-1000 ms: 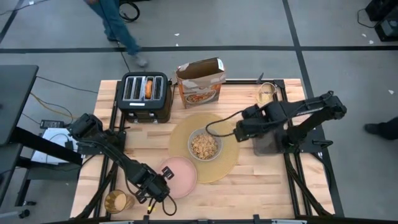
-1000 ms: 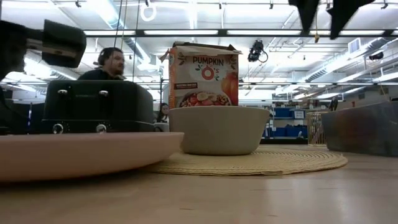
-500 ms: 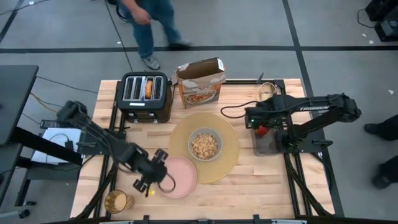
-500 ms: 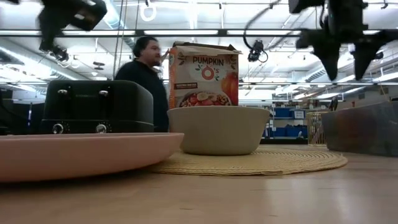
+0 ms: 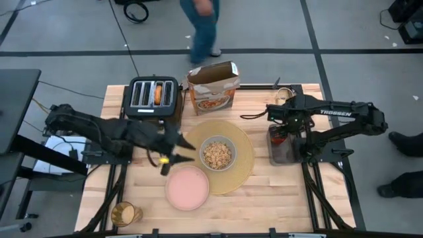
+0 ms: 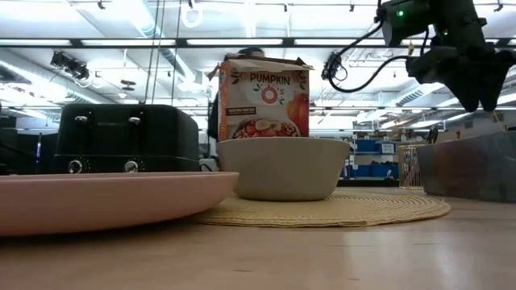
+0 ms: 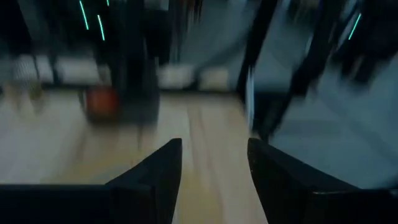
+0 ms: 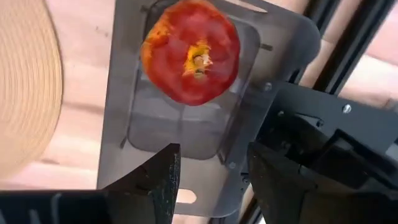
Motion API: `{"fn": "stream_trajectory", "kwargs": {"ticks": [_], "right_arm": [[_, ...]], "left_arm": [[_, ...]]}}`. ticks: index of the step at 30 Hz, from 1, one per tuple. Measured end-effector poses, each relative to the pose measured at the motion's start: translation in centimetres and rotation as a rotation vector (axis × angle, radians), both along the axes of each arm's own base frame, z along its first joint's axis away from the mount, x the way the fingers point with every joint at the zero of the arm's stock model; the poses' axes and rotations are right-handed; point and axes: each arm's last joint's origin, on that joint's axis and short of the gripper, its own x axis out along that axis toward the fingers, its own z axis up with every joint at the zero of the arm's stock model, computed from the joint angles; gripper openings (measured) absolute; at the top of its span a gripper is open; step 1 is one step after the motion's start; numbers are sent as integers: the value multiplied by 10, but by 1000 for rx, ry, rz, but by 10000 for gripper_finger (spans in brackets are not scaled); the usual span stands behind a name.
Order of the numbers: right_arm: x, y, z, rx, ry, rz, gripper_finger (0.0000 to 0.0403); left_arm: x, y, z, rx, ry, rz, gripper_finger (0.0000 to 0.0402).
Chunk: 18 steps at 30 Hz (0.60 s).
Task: Arrange a breakfast setting
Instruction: Put the apple on the brown table mat to the top left of the gray bowl
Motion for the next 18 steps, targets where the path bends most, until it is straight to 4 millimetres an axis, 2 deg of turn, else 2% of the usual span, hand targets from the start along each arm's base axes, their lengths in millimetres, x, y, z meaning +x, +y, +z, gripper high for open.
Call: {"fn": "stream_trajectory", "kwargs": {"ticks": [3, 6, 11, 18], "right_arm": [[0, -4, 0, -6, -10, 64, 188], [1, -7, -4, -4, -27, 109, 188], [-7, -11, -17, 19, -7, 136, 188], [-11, -20, -18, 25, -71, 118, 188]], "left_arm": [[-13, 9, 28, -63, -200, 23, 188], [-27, 13, 45, -102, -311, 12, 188], [-43, 15, 62, -132, -440, -56, 188], [-47, 19, 73, -90, -566, -53, 187]]}}
